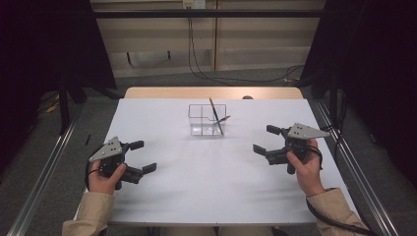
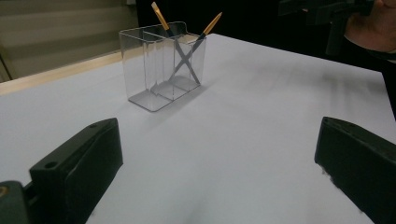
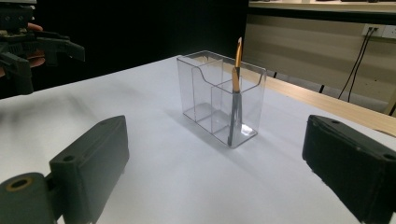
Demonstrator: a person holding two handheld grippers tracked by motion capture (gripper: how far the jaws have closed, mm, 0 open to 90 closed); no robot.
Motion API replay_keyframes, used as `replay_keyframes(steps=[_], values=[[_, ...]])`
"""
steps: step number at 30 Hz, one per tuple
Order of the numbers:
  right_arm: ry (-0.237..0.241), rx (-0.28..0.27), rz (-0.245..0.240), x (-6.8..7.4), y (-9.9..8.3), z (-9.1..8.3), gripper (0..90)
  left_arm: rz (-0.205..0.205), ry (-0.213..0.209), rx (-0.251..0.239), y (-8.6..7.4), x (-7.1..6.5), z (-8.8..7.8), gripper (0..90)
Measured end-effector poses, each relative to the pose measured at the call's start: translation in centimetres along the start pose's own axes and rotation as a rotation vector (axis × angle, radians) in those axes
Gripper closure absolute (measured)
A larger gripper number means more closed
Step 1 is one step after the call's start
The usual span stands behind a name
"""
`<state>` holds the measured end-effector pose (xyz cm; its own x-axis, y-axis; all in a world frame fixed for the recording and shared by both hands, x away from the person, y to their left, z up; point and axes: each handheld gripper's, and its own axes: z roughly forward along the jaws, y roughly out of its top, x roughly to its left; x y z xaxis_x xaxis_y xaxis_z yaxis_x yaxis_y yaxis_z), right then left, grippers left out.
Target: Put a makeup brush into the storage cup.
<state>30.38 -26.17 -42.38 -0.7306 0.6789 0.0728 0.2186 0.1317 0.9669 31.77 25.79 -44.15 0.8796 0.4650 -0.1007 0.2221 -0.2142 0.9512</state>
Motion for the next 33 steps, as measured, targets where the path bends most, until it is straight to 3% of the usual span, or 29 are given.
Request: replay_keyframes(steps=[33], values=[[-0.048, 0.033, 0.007, -0.4, -1.7, -3.8, 7.2, -0.001, -0.004, -0.007, 0.1, 0.0, 0.2, 0.9]])
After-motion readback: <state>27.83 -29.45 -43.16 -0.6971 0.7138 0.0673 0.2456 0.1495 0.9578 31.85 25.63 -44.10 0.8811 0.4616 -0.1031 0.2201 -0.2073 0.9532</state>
